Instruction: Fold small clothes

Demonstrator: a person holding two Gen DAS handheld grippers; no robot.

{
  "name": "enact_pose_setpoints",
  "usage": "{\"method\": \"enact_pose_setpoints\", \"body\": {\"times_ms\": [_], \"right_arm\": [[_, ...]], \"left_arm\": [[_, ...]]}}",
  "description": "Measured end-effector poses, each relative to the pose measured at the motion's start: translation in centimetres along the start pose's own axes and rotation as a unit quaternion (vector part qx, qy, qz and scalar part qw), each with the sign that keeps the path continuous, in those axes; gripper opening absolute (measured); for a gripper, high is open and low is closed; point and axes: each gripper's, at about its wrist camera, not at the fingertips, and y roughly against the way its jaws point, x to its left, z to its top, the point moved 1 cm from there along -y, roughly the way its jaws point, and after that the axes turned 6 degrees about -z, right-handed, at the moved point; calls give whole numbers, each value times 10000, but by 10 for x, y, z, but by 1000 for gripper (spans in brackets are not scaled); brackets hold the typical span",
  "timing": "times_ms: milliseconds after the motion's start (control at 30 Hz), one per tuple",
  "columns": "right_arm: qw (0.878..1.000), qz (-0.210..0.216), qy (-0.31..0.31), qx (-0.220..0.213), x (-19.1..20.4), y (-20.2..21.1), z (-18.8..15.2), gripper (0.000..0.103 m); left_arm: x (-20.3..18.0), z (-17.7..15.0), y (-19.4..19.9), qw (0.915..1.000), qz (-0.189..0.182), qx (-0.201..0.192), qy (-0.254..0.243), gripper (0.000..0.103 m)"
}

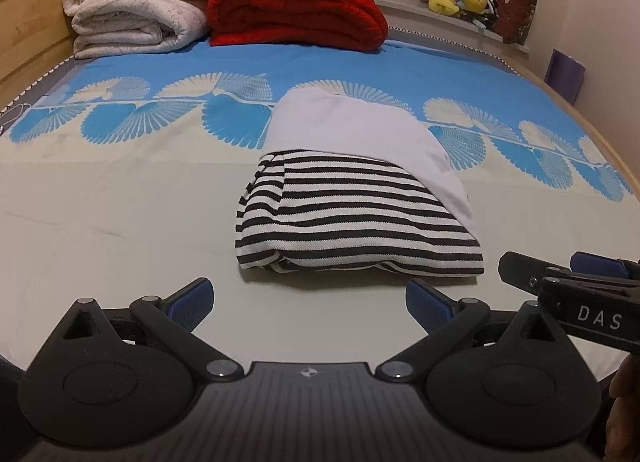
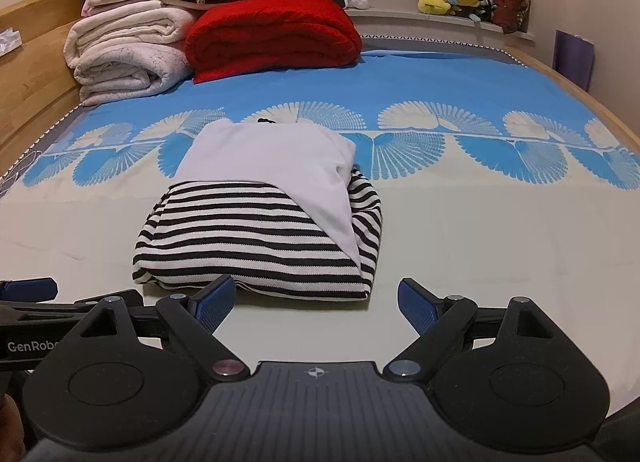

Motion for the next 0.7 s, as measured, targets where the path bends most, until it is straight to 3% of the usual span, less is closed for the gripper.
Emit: {"method": "enact_pose_setpoints", "body": {"times_ms": [700], "right_arm": [[10000, -9, 23, -3, 0, -1, 0, 89]], "left_arm": [[1, -2, -3, 10000, 1, 40, -7, 102]]}}
